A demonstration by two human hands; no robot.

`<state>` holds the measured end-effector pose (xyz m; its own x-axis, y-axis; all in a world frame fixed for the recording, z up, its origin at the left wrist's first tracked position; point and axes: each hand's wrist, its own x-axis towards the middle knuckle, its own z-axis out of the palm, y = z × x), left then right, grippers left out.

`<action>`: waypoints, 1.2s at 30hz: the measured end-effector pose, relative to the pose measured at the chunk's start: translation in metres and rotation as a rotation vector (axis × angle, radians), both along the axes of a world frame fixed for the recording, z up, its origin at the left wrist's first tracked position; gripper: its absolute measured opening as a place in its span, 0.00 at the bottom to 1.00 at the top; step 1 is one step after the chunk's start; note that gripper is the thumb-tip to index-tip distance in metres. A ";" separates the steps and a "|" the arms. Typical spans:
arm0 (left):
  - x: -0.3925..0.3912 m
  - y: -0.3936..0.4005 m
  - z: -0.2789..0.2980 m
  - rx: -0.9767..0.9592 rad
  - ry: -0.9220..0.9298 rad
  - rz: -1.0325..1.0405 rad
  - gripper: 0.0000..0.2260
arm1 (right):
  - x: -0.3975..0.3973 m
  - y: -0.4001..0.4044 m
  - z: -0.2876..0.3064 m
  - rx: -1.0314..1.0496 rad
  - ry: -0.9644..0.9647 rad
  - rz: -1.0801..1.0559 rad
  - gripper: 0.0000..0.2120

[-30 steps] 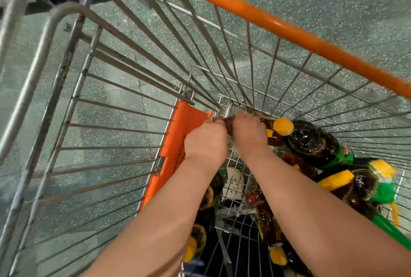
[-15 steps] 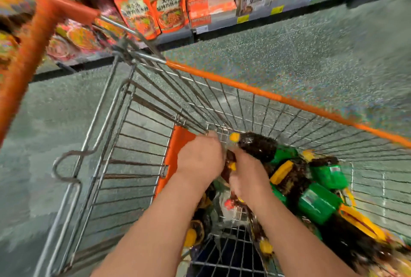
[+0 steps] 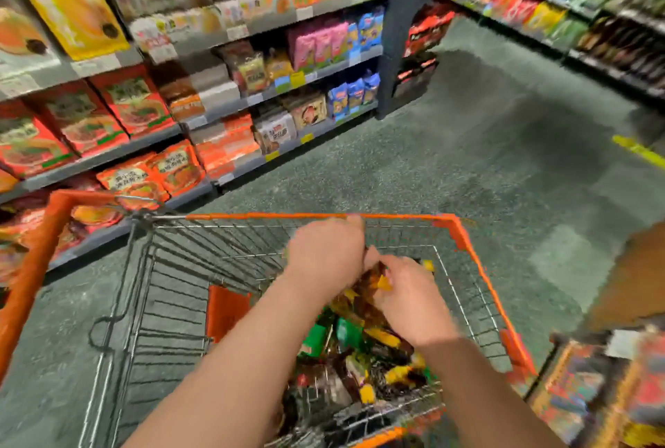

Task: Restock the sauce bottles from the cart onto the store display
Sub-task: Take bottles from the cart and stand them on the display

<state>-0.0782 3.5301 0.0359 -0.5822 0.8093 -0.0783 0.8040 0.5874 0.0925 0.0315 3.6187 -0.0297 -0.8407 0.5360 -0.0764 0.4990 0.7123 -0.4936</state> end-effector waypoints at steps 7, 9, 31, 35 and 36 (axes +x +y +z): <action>0.087 0.047 0.080 0.164 0.114 -0.340 0.19 | 0.108 0.016 0.079 0.140 0.055 -0.289 0.07; 0.119 0.061 0.097 0.201 0.111 -0.443 0.19 | 0.145 0.016 0.093 0.144 0.041 -0.398 0.07; 0.519 0.141 0.103 0.083 0.050 -1.581 0.14 | 0.508 -0.049 0.106 0.115 0.060 -1.422 0.15; 0.564 0.148 0.086 0.000 0.017 -1.618 0.16 | 0.544 -0.048 0.091 0.091 -0.042 -1.496 0.08; 0.573 0.149 0.081 -0.024 0.017 -1.638 0.16 | 0.552 -0.046 0.085 0.075 -0.074 -1.500 0.07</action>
<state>0.4950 3.6789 0.1173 0.8440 0.5266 -0.1020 0.5346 -0.8411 0.0816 0.5836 3.5724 0.0556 0.4814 0.8761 -0.0268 0.7890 -0.4464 -0.4220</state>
